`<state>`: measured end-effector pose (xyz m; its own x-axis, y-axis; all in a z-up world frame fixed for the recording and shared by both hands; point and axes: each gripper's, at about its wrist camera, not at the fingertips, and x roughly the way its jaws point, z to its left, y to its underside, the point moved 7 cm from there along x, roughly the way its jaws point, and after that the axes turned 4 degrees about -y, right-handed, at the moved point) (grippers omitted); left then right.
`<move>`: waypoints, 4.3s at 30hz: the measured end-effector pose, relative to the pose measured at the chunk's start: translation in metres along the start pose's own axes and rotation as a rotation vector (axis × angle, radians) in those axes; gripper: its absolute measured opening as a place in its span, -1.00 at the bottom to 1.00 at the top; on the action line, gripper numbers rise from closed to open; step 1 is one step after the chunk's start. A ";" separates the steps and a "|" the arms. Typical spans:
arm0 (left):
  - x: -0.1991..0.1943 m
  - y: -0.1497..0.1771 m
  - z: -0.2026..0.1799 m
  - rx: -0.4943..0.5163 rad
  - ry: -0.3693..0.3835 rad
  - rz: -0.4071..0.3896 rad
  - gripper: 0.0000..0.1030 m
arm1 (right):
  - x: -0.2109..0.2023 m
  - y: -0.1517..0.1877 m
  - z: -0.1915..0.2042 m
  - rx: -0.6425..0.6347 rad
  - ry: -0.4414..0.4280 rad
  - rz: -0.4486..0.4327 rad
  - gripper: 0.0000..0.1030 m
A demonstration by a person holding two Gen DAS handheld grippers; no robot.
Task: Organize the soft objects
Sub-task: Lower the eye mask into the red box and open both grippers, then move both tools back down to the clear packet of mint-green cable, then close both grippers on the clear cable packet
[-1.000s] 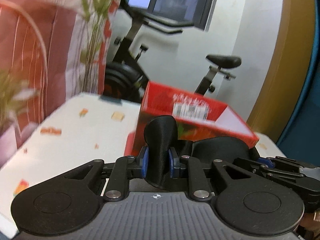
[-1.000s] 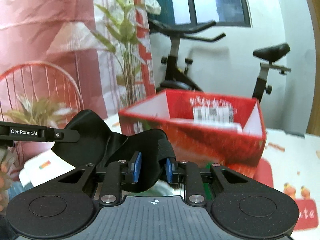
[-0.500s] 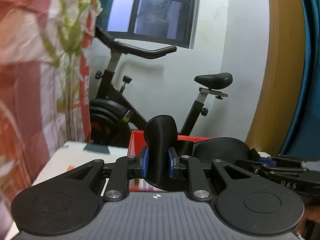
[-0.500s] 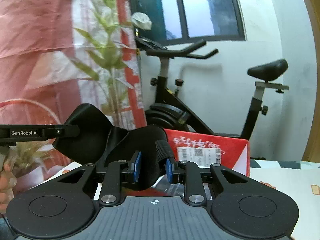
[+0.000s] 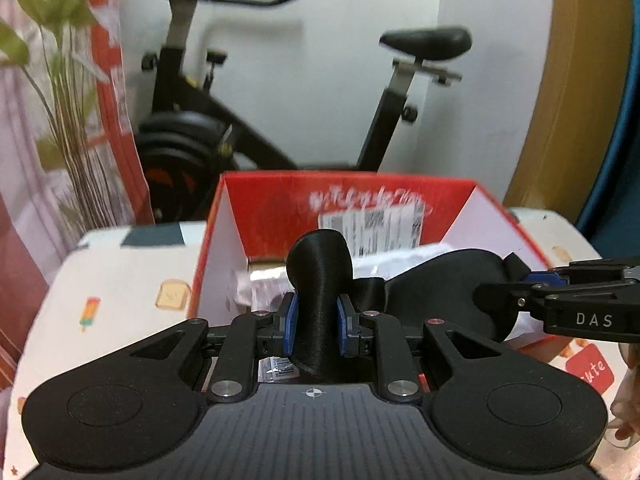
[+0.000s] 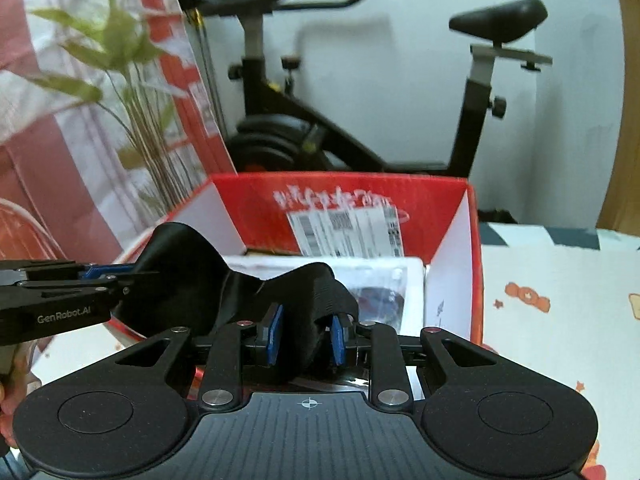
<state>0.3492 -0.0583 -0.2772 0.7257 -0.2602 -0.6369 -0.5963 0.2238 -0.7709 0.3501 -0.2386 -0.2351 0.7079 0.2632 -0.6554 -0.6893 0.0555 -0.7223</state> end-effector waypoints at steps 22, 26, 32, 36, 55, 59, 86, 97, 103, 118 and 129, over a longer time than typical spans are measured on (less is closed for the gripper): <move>-0.005 -0.010 0.010 0.059 -0.001 -0.004 0.46 | -0.013 0.000 -0.003 -0.066 0.082 0.010 0.25; -0.026 -0.014 0.011 0.038 -0.010 -0.060 0.72 | -0.033 -0.002 0.003 -0.092 0.088 -0.033 0.56; -0.058 -0.008 0.014 -0.020 -0.029 -0.118 1.00 | -0.066 0.010 0.019 -0.173 0.079 -0.151 0.99; -0.076 0.008 0.015 -0.033 -0.056 -0.138 1.00 | -0.077 0.031 0.026 -0.158 0.068 -0.157 0.99; -0.080 0.140 0.003 -0.097 -0.125 0.010 1.00 | -0.069 0.170 0.031 -0.058 0.046 -0.105 0.96; -0.076 0.151 0.008 -0.116 -0.132 0.041 1.00 | -0.070 0.179 0.031 -0.041 0.018 -0.099 0.67; -0.070 0.163 -0.003 -0.098 -0.054 0.055 0.72 | -0.051 0.202 0.045 -0.012 -0.083 0.003 0.23; -0.058 0.173 -0.011 -0.168 0.103 0.108 0.13 | -0.044 0.207 0.053 -0.049 -0.105 0.020 0.20; -0.053 0.176 -0.009 -0.189 0.111 0.134 0.13 | -0.041 0.205 0.063 -0.103 -0.115 0.039 0.20; -0.059 0.174 0.002 -0.250 0.108 0.138 0.04 | -0.025 0.191 0.091 -0.229 -0.170 0.064 0.19; -0.066 0.175 0.013 -0.286 0.043 0.124 -0.17 | -0.036 0.200 0.077 -0.134 -0.167 0.031 -0.17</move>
<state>0.2020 0.0101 -0.3700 0.6301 -0.2883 -0.7210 -0.7560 -0.0154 -0.6544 0.1749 -0.1631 -0.3389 0.6438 0.4194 -0.6400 -0.6758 -0.0807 -0.7326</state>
